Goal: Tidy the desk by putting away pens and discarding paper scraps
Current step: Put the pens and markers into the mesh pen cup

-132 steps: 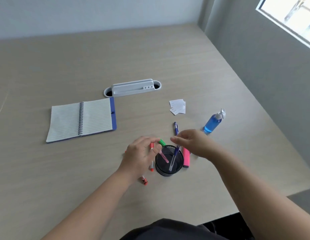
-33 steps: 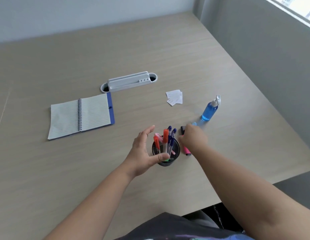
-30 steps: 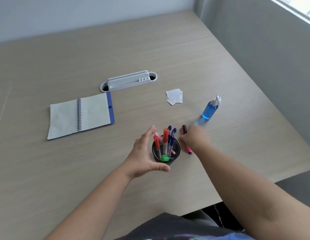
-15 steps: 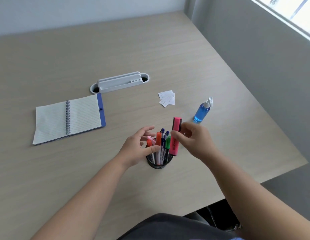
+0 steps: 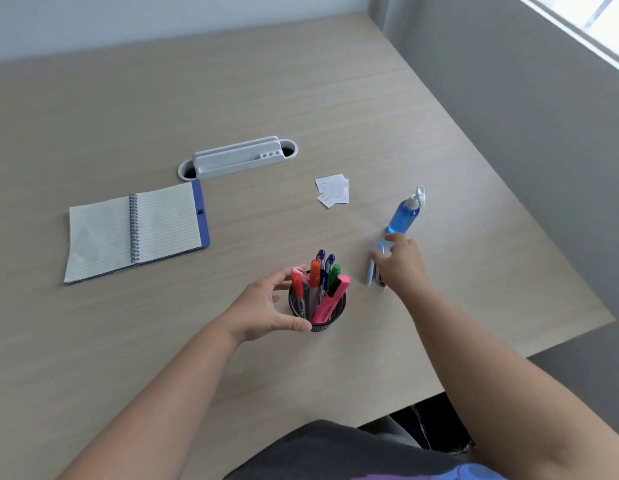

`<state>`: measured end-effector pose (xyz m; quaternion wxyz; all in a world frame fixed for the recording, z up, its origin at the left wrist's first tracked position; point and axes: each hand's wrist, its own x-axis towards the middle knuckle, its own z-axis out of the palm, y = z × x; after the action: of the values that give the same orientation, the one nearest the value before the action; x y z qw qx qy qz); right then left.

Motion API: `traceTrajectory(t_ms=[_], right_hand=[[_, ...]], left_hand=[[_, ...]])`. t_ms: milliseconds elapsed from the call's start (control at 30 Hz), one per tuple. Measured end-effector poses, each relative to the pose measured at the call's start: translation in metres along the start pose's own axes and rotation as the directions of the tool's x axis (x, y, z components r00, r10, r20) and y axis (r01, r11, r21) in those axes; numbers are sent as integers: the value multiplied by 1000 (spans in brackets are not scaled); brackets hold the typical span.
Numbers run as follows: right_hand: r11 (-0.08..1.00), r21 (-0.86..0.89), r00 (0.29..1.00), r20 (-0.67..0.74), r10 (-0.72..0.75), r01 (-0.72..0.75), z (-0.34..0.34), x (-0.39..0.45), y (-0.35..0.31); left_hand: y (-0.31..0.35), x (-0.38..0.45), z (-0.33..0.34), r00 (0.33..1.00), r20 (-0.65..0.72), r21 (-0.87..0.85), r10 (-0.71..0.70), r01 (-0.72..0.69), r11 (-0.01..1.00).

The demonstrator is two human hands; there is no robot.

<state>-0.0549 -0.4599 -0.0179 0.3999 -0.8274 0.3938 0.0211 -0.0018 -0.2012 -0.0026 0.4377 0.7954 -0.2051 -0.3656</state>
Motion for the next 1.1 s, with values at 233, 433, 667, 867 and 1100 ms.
traceTrajectory(t_ms=[233, 433, 667, 867, 1100], right_hand=[[985, -137, 976, 172, 131, -107, 19, 21, 1], [769, 545, 918, 373, 135, -335, -6, -23, 8], [713, 698, 950, 175, -259, 65, 7, -96, 1], [812, 273, 845, -11, -534, 516, 29, -81, 24], [792, 196, 810, -20, -587, 579, 32, -79, 38]], left_hand=[[6, -3, 3, 999, 33, 1, -15, 15, 1000], [6, -2, 6, 999, 12, -31, -43, 43, 999], [5, -1, 6, 997, 28, -47, -66, 67, 997], [5, -3, 5, 998, 20, -59, -64, 65, 996], [-1, -3, 5, 998, 40, -153, -56, 61, 986]])
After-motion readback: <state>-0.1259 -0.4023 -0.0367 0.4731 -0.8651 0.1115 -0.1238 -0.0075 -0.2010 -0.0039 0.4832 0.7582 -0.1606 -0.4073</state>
